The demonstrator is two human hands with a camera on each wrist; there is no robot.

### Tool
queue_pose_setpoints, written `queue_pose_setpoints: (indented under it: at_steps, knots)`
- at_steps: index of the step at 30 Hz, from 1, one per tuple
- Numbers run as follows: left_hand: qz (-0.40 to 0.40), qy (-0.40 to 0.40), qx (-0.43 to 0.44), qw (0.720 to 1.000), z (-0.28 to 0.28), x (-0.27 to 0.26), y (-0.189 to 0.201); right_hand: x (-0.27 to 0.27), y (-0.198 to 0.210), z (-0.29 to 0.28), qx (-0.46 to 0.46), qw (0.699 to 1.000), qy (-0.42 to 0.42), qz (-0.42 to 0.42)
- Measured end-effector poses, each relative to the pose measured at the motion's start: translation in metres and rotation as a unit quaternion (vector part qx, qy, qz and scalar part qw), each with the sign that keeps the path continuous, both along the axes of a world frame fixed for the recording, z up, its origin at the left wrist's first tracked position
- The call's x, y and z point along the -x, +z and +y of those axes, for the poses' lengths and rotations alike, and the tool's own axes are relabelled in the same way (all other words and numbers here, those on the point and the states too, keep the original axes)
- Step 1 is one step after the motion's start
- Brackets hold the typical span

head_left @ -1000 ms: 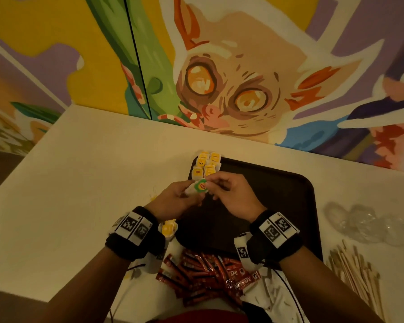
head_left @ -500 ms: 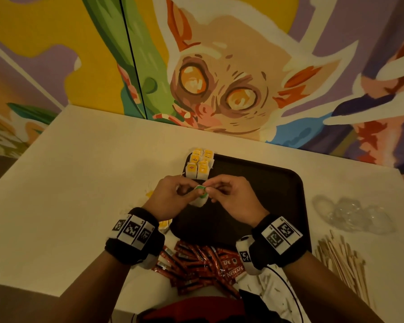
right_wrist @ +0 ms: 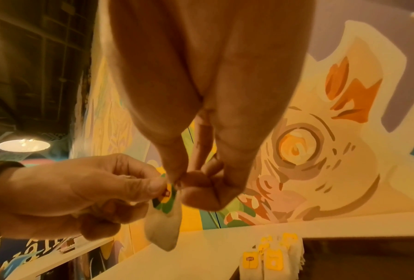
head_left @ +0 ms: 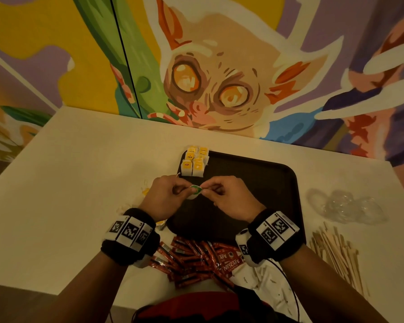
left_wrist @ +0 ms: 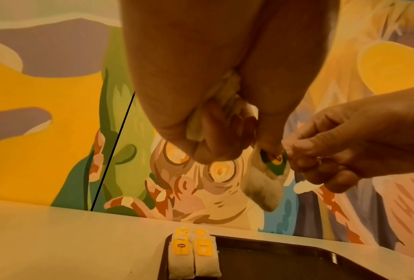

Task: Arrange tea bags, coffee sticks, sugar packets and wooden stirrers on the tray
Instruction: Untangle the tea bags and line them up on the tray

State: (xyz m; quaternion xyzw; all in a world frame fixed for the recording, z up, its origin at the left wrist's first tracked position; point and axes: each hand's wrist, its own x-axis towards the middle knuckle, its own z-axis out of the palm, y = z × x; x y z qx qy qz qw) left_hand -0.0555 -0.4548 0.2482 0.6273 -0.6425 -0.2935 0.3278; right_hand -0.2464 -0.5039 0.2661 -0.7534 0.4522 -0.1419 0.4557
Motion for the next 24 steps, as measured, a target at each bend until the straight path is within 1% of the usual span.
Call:
queue_pose_setpoints:
  at_steps: [3, 6, 9, 13, 16, 18, 21, 22, 24]
  knots:
    - [-0.031, 0.000, 0.013, 0.999, 0.001, 0.000, -0.001, 0.001, 0.007, 0.001, 0.016, 0.998, 0.027, 0.051]
    - [-0.048, -0.007, 0.027, 0.998, 0.004, 0.001, 0.000, 0.004, 0.014, 0.004, 0.022, 0.997, 0.041, 0.069]
    - [-0.059, -0.008, 0.042, 0.997, 0.005, 0.002, 0.000, 0.005, 0.020, 0.007, 0.044, 0.995, 0.062, 0.064]
    - [-0.042, 0.001, 0.070, 0.997, 0.006, 0.002, 0.005, 0.006, 0.027, 0.006, 0.100, 0.993, 0.050, 0.048]
    - [-0.059, -0.028, 0.097, 0.993, 0.006, 0.001, 0.009, 0.008, 0.035, 0.003, 0.142, 0.986, 0.065, 0.050]
    - [-0.068, -0.062, 0.104, 0.990, 0.005, 0.001, 0.012, 0.008, 0.038, 0.001, 0.161, 0.983, 0.078, 0.034]
    - [-0.037, -0.106, 0.093, 0.989, 0.005, 0.003, 0.017, 0.004, 0.037, -0.004, 0.173, 0.982, 0.075, -0.021]
    - [-0.016, -0.112, 0.086, 0.990, 0.005, 0.005, 0.020, 0.003, 0.034, -0.006, 0.164, 0.983, 0.065, -0.042]
    - [0.029, -0.103, 0.068, 0.992, 0.005, 0.007, 0.025, 0.000, 0.026, -0.009, 0.117, 0.990, 0.036, -0.071]
